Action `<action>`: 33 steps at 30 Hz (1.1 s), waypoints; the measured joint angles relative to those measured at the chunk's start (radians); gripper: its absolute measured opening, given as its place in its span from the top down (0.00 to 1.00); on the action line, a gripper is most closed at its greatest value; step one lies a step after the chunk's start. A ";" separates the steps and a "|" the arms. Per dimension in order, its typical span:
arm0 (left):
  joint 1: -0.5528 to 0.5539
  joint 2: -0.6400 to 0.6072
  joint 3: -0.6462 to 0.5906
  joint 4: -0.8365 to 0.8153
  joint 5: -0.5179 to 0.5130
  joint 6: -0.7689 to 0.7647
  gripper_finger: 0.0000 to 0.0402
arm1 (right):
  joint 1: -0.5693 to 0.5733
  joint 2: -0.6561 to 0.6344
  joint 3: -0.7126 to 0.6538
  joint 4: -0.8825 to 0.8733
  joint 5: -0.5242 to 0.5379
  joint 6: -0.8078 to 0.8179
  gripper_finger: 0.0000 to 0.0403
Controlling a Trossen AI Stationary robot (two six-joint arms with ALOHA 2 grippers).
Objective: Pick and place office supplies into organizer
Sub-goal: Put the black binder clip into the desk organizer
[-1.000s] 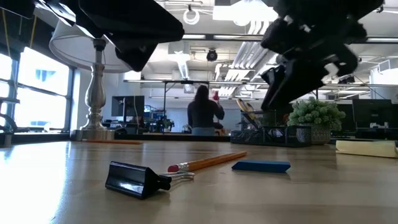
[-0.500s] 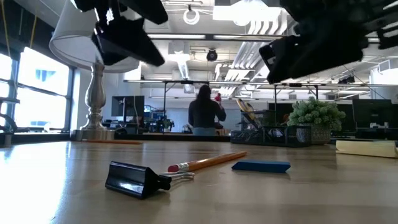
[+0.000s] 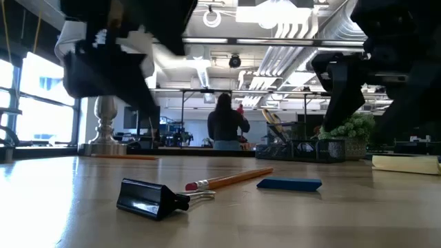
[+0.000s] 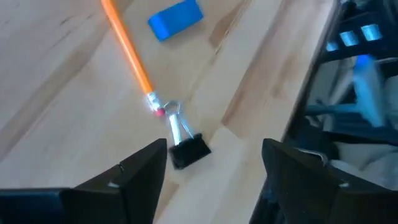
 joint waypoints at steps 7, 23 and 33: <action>-0.016 0.149 0.344 -0.475 -0.028 -0.054 0.49 | -0.019 0.013 0.000 -0.016 0.051 -0.033 0.50; -0.018 0.393 0.626 -0.670 0.048 -0.094 0.47 | -0.062 0.016 0.001 -0.027 0.002 -0.014 0.56; -0.016 0.393 0.614 -0.666 0.004 -0.090 0.46 | -0.062 0.015 0.000 -0.051 0.001 0.006 0.57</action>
